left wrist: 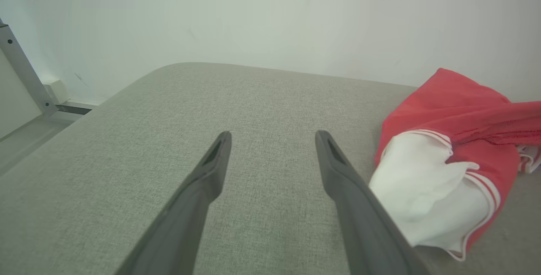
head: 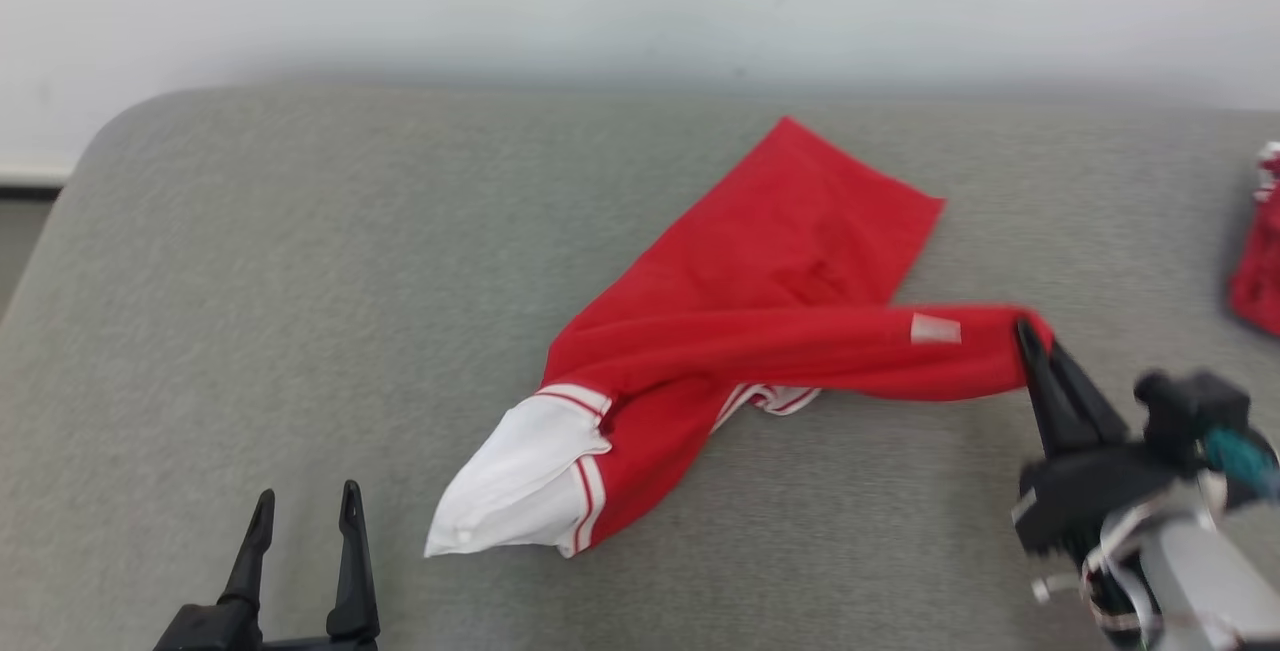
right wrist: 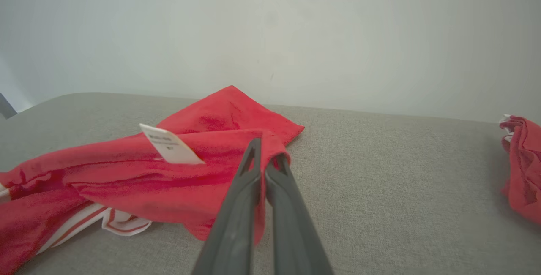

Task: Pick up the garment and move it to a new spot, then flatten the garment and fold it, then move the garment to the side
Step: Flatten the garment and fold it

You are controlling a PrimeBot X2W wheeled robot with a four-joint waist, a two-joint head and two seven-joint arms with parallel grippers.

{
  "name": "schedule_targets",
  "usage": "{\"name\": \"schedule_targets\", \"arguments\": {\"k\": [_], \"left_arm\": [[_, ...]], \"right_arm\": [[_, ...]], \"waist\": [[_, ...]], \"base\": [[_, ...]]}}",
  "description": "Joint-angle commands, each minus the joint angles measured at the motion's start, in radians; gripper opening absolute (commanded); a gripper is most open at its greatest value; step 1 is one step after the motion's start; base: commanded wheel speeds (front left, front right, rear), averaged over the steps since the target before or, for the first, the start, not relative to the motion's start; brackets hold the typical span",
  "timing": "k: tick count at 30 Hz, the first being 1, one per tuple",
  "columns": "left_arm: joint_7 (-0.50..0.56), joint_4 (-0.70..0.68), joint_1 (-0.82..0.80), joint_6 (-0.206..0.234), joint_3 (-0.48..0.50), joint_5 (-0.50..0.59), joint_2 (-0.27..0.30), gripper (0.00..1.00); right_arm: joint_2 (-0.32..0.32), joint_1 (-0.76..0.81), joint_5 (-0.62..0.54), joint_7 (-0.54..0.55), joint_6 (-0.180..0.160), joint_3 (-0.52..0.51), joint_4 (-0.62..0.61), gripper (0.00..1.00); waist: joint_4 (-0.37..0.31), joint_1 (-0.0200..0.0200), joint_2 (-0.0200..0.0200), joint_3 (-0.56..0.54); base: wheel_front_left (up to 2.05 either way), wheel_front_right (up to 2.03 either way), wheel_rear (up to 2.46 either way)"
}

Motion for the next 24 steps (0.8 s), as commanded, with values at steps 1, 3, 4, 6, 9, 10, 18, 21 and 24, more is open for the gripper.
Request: {"name": "schedule_targets", "arguments": {"k": [1,3,4,6,9,10,18,21,24], "left_arm": [[-0.003,0.001,0.014,-0.001,0.002,0.008,0.0,1.0],[-0.003,0.0,0.02,-0.002,0.0,0.005,0.0,1.0],[-0.003,-0.003,0.025,0.003,-0.005,0.005,0.0,1.0],[-0.003,-0.008,0.032,0.012,-0.011,0.002,0.001,1.0],[-0.003,-0.009,0.038,0.013,-0.015,-0.001,0.0,1.0],[-0.003,-0.007,0.038,0.012,-0.015,-0.001,0.0,1.0],[-0.003,0.005,0.037,0.004,-0.017,0.002,0.0,1.0],[-0.003,0.009,0.041,0.003,-0.016,0.001,0.0,1.0],[-0.003,0.009,0.042,0.005,-0.016,0.001,0.0,1.0]], "right_arm": [[-0.008,0.052,-0.008,0.011,-0.002,-0.014,-0.036,0.0],[-0.012,0.13,-0.018,0.034,-0.002,-0.043,-0.116,0.0],[-0.012,0.169,-0.023,0.047,-0.002,-0.063,-0.153,0.0],[-0.005,0.247,-0.037,0.077,-0.002,-0.114,-0.229,0.0],[0.01,0.358,-0.059,0.128,-0.002,-0.207,-0.329,0.0],[0.015,0.393,-0.068,0.145,-0.002,-0.238,-0.356,0.0],[0.075,0.547,-0.118,0.253,-0.002,-0.386,-0.481,0.98],[0.096,0.564,-0.147,0.253,-0.002,-0.408,-0.492,1.0],[0.114,0.567,-0.176,0.242,-0.002,-0.451,-0.513,1.0]], "waist": [[-0.082,0.0002,0.0,-0.061],[-0.101,0.0002,0.0,-0.066],[-0.109,0.0002,0.0,-0.07],[-0.122,0.0002,0.0,-0.076],[-0.135,0.0002,0.0,-0.081],[-0.136,0.0002,0.0,-0.081],[-0.134,0.0002,0.0,-0.083],[-0.13,0.0002,0.0,-0.086],[-0.125,0.0002,0.0,-0.091]], "base": [[0.0,0.0,0.0],[0.0,0.0,0.0],[0.0,0.0,0.0],[0.0,0.0,0.0],[0.0,0.0,0.0],[0.0,0.0,0.0],[0.0,0.0,0.0],[0.0,0.0,0.0],[0.0,0.0,0.0]]}}
